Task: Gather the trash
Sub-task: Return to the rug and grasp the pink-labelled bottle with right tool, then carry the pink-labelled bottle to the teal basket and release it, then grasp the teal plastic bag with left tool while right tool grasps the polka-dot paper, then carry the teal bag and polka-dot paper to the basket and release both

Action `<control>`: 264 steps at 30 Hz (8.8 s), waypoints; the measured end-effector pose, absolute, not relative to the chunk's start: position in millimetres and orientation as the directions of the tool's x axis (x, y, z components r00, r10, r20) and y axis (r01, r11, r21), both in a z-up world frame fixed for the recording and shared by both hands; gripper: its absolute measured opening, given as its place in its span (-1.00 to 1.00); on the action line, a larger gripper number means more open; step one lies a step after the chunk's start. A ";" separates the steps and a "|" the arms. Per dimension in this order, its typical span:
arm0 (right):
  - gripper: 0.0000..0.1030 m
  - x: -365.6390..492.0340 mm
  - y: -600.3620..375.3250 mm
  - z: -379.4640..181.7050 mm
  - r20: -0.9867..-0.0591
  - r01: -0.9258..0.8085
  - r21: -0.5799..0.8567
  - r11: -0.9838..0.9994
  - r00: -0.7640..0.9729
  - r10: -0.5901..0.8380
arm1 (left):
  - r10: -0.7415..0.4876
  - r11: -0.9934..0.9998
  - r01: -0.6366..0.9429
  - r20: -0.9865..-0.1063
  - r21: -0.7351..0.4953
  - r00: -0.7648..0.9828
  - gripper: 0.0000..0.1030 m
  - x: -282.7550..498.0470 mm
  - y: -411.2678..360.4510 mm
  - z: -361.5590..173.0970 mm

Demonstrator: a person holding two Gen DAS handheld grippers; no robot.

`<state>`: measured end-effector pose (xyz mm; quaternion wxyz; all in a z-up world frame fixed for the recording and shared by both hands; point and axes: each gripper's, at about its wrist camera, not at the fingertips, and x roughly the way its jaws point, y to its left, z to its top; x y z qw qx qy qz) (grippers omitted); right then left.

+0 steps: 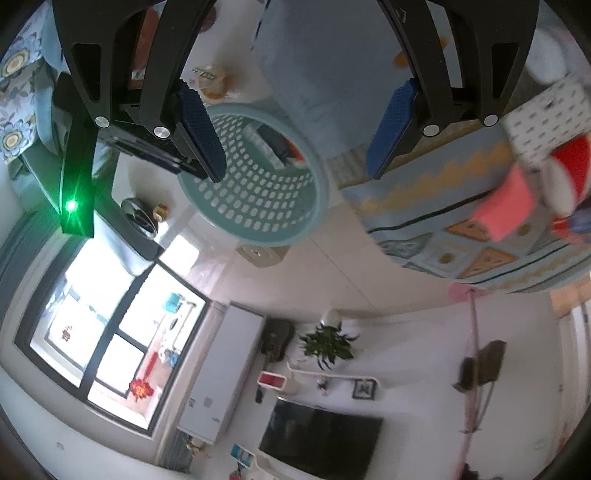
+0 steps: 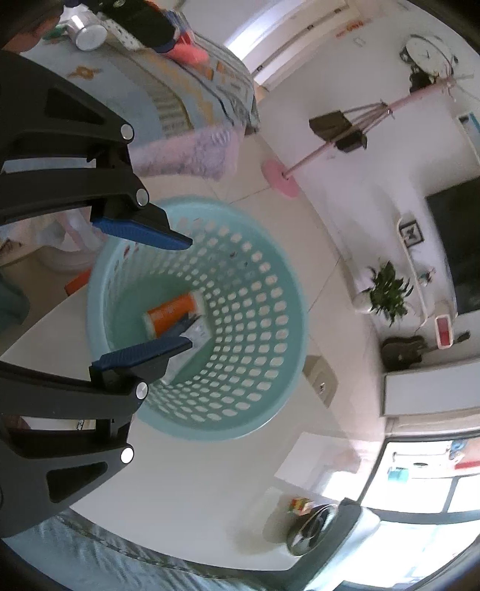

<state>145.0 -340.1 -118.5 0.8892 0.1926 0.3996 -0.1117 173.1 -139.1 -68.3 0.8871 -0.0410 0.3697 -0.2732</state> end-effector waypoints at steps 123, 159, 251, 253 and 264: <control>-0.11 165.7 -377.0 -167.9 -0.835 0.360 0.274 0.892 0.549 0.035 | -0.471 0.859 0.418 -0.779 -0.296 0.413 0.24 247.5 -216.6 -130.9; 0.03 120.6 -221.6 -49.4 -0.599 -0.062 0.213 0.975 0.780 0.181 | -0.492 0.865 0.315 -0.541 -0.390 0.682 0.40 129.1 -35.3 -20.4; -0.70 153.0 -377.2 -89.8 -0.682 0.268 0.280 0.922 0.731 -0.006 | -0.463 0.853 0.512 -0.595 -0.099 0.657 -0.18 192.1 -164.8 -30.3; -0.70 156.7 -383.9 -104.1 -0.712 0.295 0.276 0.915 0.702 -0.012 | -0.479 0.839 0.532 -0.616 -0.113 0.625 -0.18 199.8 -177.1 -41.1; -0.69 176.0 -388.1 -160.9 -0.819 0.360 0.206 0.910 0.573 -0.041 | -0.555 0.755 0.595 -0.752 -0.277 0.355 -0.16 243.4 -220.6 -112.5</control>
